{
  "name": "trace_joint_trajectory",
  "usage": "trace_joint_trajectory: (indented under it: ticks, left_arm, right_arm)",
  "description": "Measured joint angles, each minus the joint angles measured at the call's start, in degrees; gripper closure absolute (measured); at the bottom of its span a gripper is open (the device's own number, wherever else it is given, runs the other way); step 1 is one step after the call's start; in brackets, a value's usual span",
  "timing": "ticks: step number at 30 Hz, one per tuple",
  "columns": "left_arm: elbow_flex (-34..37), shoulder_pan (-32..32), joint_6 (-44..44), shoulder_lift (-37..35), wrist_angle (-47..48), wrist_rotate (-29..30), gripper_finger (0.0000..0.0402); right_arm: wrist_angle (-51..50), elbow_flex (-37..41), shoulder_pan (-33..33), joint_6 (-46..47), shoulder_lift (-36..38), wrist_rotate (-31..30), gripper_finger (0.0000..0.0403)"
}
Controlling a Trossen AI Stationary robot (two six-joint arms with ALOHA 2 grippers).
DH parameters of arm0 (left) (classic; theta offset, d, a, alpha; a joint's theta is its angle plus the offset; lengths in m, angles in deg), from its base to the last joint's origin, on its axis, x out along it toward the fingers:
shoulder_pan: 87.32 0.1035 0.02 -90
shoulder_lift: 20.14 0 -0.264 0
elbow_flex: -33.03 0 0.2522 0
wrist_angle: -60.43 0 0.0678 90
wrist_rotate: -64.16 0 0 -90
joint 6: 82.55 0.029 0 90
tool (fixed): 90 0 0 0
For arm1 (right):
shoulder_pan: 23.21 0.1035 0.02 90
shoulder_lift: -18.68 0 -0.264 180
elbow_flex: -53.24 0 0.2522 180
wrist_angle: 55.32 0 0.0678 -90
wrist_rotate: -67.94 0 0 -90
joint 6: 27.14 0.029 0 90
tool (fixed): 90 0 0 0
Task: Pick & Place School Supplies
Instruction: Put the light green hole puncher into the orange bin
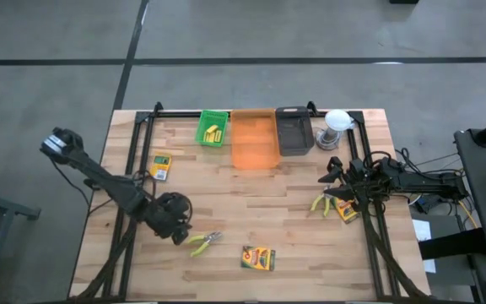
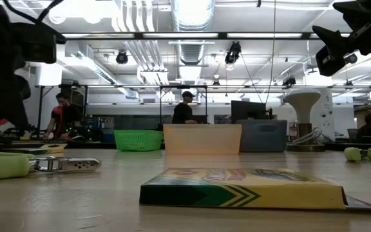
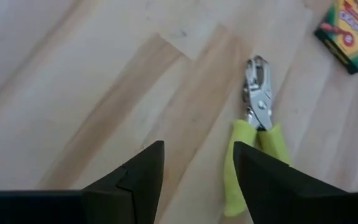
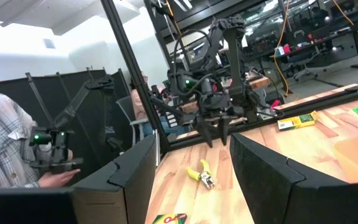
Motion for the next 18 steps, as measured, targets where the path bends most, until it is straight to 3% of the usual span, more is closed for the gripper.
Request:
trace_joint_trajectory:
  ticks: [11, 18]
  left_arm:
    - [8.5, -9.0, -2.9, 0.0, -15.3, 9.0, 0.0204]
    - [12.8, -9.4, -3.3, 1.6, -26.2, 8.9, 0.0204]
  right_arm:
    - [0.0, 0.0, 0.0, 0.0, 0.0, 0.0, 0.0202]
    - [0.0, 0.0, 0.0, 0.0, 0.0, 0.0, 0.0202]
